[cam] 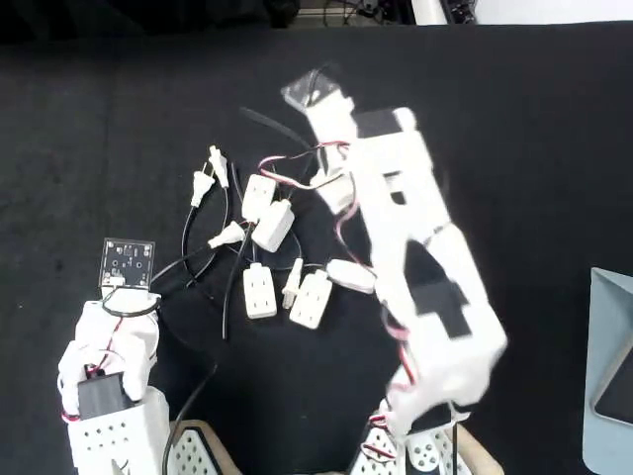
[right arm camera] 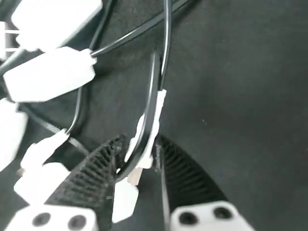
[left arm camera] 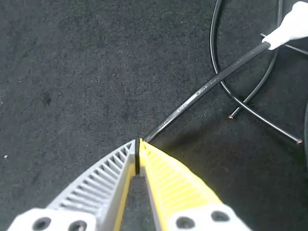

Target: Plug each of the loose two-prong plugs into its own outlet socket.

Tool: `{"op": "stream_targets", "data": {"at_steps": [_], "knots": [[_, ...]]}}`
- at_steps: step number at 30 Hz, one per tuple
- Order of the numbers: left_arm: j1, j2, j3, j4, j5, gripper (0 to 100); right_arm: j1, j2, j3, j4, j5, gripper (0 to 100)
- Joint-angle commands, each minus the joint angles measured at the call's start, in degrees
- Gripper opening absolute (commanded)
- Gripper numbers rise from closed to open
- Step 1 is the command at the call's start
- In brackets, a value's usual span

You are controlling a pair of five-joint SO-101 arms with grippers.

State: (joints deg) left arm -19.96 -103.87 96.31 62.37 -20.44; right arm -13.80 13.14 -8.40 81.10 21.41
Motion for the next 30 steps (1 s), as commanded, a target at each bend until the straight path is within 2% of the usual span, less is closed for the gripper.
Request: {"op": "stream_targets", "data": {"at_steps": [1,11,17,22,30], "knots": [[0.1,-0.2,1.1,-0.3,-0.6,3,0.9,-10.1,-3.0,3.6,-0.5,1.2],[0.1,-0.2,1.1,-0.3,-0.6,3,0.5,-28.6,-3.6,8.1,-2.0,1.2],[0.1,-0.2,1.1,0.1,-0.6,3,1.2,-34.0,-3.0,17.8,-2.2,1.2],[0.1,-0.2,1.1,0.2,-0.6,3,8.4,-33.9,3.4,19.3,-1.5,1.2],[0.0,-0.2,1.1,0.2,-0.6,3,18.3,-32.9,26.2,9.1,8.9,1.2]]}}
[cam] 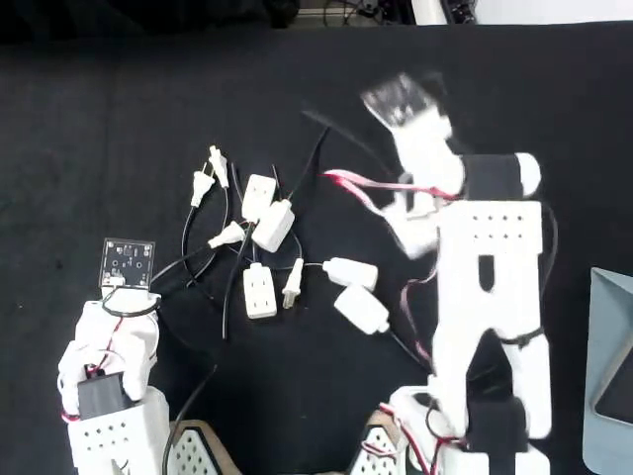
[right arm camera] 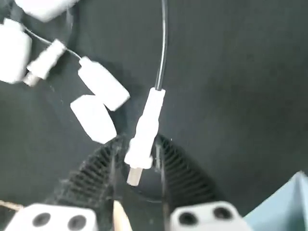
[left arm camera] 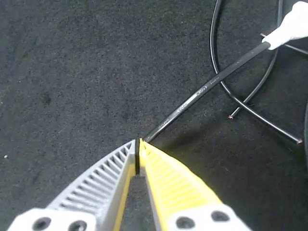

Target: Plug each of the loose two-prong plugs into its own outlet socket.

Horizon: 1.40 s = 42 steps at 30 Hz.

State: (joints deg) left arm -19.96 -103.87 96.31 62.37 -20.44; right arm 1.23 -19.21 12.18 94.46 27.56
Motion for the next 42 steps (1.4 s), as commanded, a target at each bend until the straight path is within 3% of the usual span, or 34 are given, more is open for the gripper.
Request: {"op": "stream_targets", "data": {"at_steps": [1,9,14,24,38,42], "knots": [[0.0,-0.2,1.1,0.2,-0.6,3,4.0,-0.6,8.5,-6.2,3.6,1.2],[0.0,-0.2,1.1,0.2,-0.6,3,6.7,-0.3,28.4,-23.3,8.2,1.3],[0.0,-0.1,1.1,0.2,-0.6,3,6.4,5.6,30.5,-27.0,8.2,1.5],[0.0,-0.1,1.1,0.2,-0.6,3,5.7,19.3,22.5,-26.1,7.7,7.0],[0.0,-0.1,1.1,0.2,-0.6,3,2.8,29.1,6.8,-11.1,7.6,7.8],[0.0,-0.1,1.1,0.2,-0.6,3,1.1,34.9,3.3,-9.9,4.0,12.1]]}}
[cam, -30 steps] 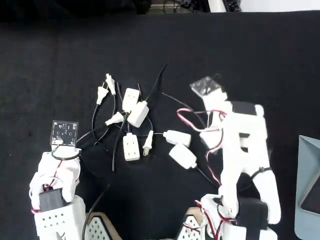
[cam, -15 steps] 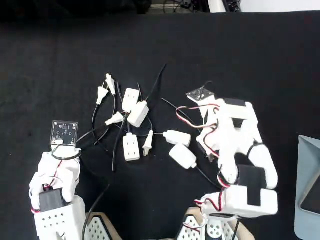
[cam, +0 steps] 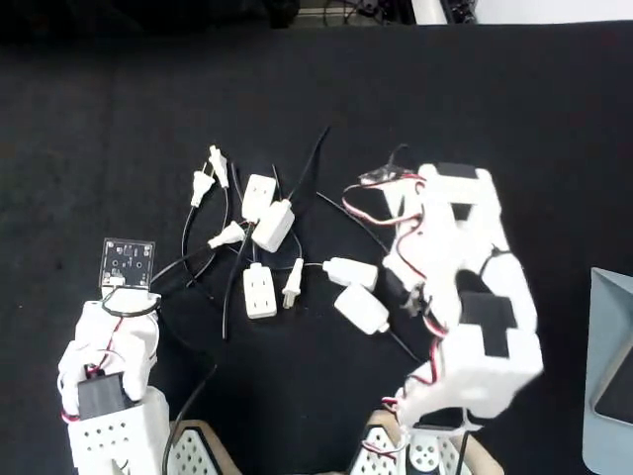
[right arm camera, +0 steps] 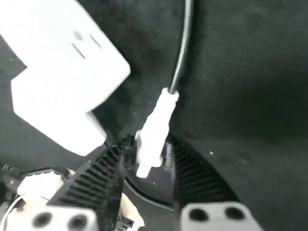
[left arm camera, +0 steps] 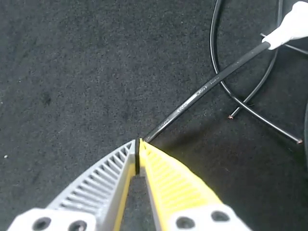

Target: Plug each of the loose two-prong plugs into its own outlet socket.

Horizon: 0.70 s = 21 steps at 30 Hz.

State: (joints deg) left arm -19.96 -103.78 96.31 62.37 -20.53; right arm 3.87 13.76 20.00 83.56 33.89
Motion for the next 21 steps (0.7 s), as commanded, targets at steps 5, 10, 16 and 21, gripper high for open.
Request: {"op": "stream_targets", "data": {"at_steps": [5,10,16,21], "knots": [[0.0,-0.2,1.1,0.2,-0.5,3,-1.6,5.6,-8.5,1.1,-2.5,10.7],[0.0,-0.2,1.1,0.2,-0.5,3,-1.6,5.8,-8.9,1.2,-2.5,7.9],[0.0,-0.2,1.1,0.2,-0.5,3,-1.6,5.8,-9.0,3.6,-2.3,1.4],[0.0,-0.2,1.1,0.2,-0.5,3,-1.7,5.4,-10.4,6.9,-2.1,1.2]]}}
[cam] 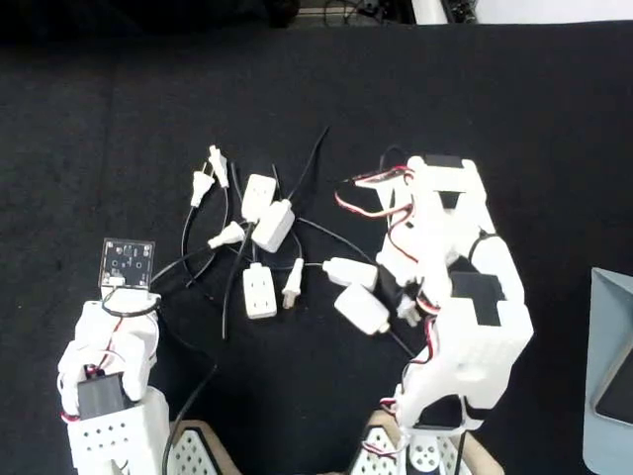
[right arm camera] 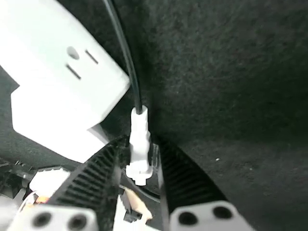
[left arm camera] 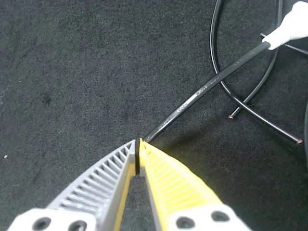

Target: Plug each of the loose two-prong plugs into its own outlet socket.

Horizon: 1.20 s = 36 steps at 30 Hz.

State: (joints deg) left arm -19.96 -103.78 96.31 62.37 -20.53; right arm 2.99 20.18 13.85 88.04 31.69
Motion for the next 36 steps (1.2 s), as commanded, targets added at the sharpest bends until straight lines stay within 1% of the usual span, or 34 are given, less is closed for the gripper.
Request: {"op": "stream_targets", "data": {"at_steps": [1,6,12,14,18,19,21,23,25,28,32,36], "knots": [[0.0,-0.2,1.1,0.2,-0.5,3,-0.8,-2.0,-5.1,3.3,0.1,1.2],[0.0,-0.2,1.1,0.2,-0.5,3,-0.5,-14.5,-6.2,6.4,1.5,1.2],[0.2,-0.3,0.9,-0.3,-0.4,3,-1.9,-36.0,-0.4,6.6,0.9,1.2],[0.6,-0.4,0.6,-0.4,-0.2,3,-3.6,-42.4,3.1,5.1,-2.0,1.2],[0.7,-0.4,-4.5,0.2,0.0,3,-5.6,-55.3,9.5,1.0,-7.4,1.2],[0.7,-0.2,-6.4,0.3,0.1,4,-5.8,-58.2,10.8,-0.2,-9.2,1.3],[0.8,0.1,-10.4,2.4,2.3,11,-6.6,-63.4,13.6,-2.9,-13.9,1.4],[2.7,0.2,-14.5,5.9,4.4,17,-7.7,-68.1,16.9,-5.7,-19.2,1.5],[6.0,0.3,-18.2,9.1,4.4,16,-9.1,-72.0,20.4,-7.8,-23.2,1.4],[10.7,0.9,-20.4,10.6,4.7,15,-11.3,-77.4,27.0,-12.8,-26.6,1.3],[14.9,8.2,-22.4,10.2,4.7,15,-11.4,-85.1,37.3,-22.2,-32.2,1.2],[18.5,22.4,-31.0,10.7,7.6,15,-11.3,-92.9,48.0,-31.7,-37.0,1.2]]}}
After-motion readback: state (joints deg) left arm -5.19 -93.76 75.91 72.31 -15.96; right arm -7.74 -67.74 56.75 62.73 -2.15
